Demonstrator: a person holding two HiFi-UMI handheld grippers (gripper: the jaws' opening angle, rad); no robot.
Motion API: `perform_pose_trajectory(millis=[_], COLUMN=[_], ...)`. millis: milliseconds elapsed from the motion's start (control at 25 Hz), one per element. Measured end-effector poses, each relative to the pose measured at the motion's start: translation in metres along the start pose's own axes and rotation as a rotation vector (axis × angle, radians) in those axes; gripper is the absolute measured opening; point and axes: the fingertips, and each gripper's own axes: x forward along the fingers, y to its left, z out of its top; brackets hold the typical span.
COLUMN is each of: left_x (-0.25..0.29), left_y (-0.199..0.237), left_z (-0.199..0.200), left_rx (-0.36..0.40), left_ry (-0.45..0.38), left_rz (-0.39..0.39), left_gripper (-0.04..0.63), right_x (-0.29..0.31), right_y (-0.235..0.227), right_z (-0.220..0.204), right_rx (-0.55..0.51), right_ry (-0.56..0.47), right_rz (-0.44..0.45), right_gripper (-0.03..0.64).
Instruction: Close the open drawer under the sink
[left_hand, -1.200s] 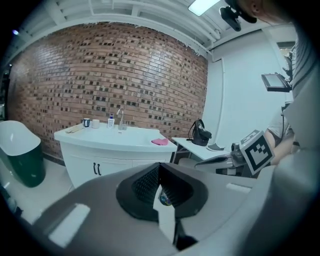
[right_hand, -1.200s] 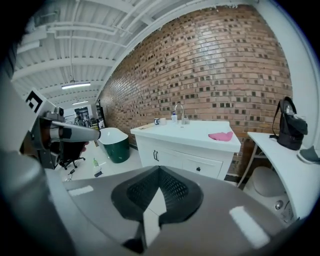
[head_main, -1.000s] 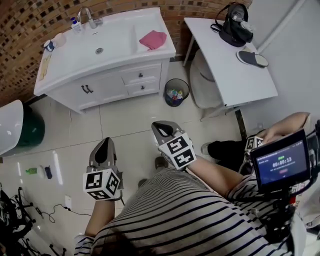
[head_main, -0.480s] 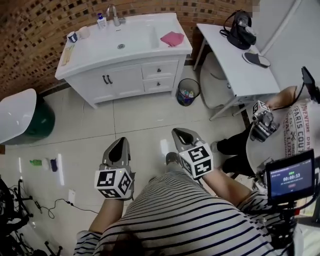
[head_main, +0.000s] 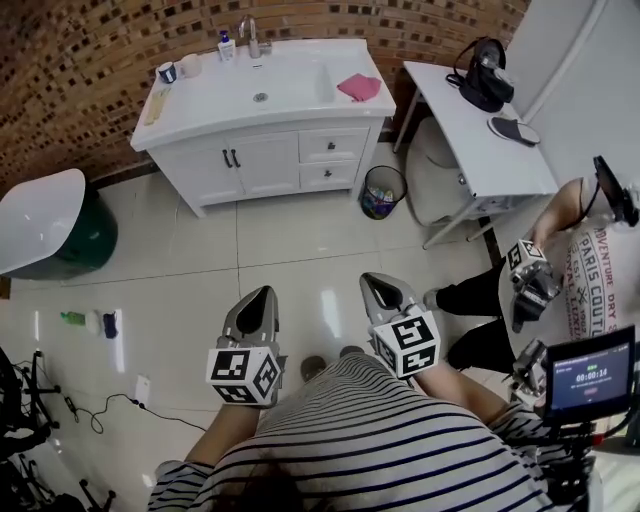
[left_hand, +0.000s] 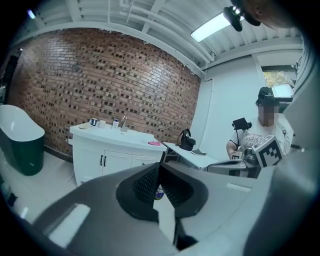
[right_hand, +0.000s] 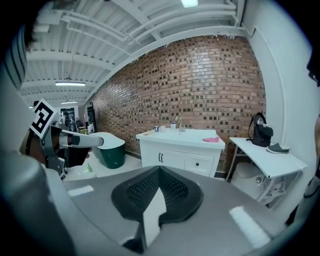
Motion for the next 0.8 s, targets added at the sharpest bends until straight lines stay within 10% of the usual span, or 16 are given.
perform_pose_trajectory(millis=[800], left_x=[0.01], left_y=[-0.061], left_z=[-0.013], left_rx=[0.05], left_ry=[0.015], left_rz=[0.015], left_gripper=[0.015], right_x=[-0.026], right_y=[-0.038], right_z=[0.012], right_rx=[-0.009], right_ry=[-0.102], right_rz=[0.014], right_gripper=[0.0])
